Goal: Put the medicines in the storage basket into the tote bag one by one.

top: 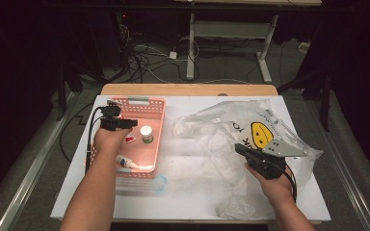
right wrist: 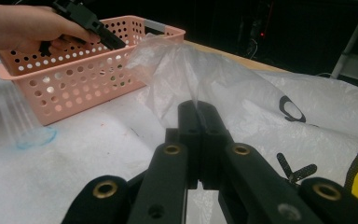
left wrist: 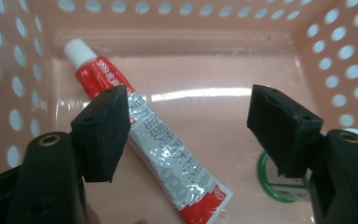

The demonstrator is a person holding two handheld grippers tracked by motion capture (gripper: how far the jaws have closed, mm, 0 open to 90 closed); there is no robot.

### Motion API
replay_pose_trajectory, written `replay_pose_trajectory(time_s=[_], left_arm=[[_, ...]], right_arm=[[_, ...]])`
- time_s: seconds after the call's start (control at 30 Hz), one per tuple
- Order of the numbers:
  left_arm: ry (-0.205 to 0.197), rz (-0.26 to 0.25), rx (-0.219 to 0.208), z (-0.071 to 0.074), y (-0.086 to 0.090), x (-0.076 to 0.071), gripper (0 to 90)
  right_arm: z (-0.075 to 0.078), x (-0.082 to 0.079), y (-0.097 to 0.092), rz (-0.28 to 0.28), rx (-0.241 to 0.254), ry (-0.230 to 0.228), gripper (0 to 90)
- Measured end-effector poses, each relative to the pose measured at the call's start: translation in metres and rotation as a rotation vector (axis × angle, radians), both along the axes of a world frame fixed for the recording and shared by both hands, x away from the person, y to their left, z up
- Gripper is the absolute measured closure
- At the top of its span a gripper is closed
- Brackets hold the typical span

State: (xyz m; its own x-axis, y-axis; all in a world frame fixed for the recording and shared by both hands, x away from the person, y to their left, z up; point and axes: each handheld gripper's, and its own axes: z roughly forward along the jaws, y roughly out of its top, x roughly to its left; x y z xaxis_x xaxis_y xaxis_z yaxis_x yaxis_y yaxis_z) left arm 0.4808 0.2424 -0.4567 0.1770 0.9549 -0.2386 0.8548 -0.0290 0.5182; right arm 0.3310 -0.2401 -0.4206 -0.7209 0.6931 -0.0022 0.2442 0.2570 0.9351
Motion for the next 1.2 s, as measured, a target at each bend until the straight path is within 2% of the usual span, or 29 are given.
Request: replay_pose_trajectory(time_s=[0.2,0.3,0.43,0.53,0.63,0.8,0.87,1.1,1.2], left_arm=[[0.060,0.015,0.057,-0.005,-0.001,0.007,29.9],[0.072,0.026,0.080,-0.007,-0.002,0.010,33.2],[0.108,0.033,0.100,-0.012,-0.001,0.013,38.7],[0.109,0.026,0.135,-0.011,-0.003,0.013,42.4],[0.105,0.009,0.148,-0.011,-0.005,0.012,50.0],[0.094,-0.058,0.210,-0.011,-0.013,0.010,61.8],[0.089,-0.077,0.206,-0.011,-0.015,0.010,64.9],[0.080,-0.110,0.213,-0.011,-0.017,0.008,66.5],[0.076,-0.106,0.210,-0.011,-0.017,0.009,66.3]], right_arm=[[-0.001,-0.001,0.003,0.005,-0.008,-0.001,90.0],[-0.002,-0.001,0.004,0.005,-0.013,0.000,90.0],[-0.003,-0.002,0.004,0.004,-0.020,0.000,90.0],[-0.003,-0.001,0.003,0.003,-0.019,0.001,90.0],[-0.004,-0.001,0.004,0.006,-0.021,0.002,90.0],[-0.004,-0.001,0.004,0.008,-0.026,0.004,90.0],[-0.004,-0.001,0.004,0.007,-0.026,0.003,90.0],[-0.003,-0.002,0.003,0.008,-0.022,-0.001,90.0],[-0.003,-0.002,0.003,0.008,-0.021,-0.002,90.0]])
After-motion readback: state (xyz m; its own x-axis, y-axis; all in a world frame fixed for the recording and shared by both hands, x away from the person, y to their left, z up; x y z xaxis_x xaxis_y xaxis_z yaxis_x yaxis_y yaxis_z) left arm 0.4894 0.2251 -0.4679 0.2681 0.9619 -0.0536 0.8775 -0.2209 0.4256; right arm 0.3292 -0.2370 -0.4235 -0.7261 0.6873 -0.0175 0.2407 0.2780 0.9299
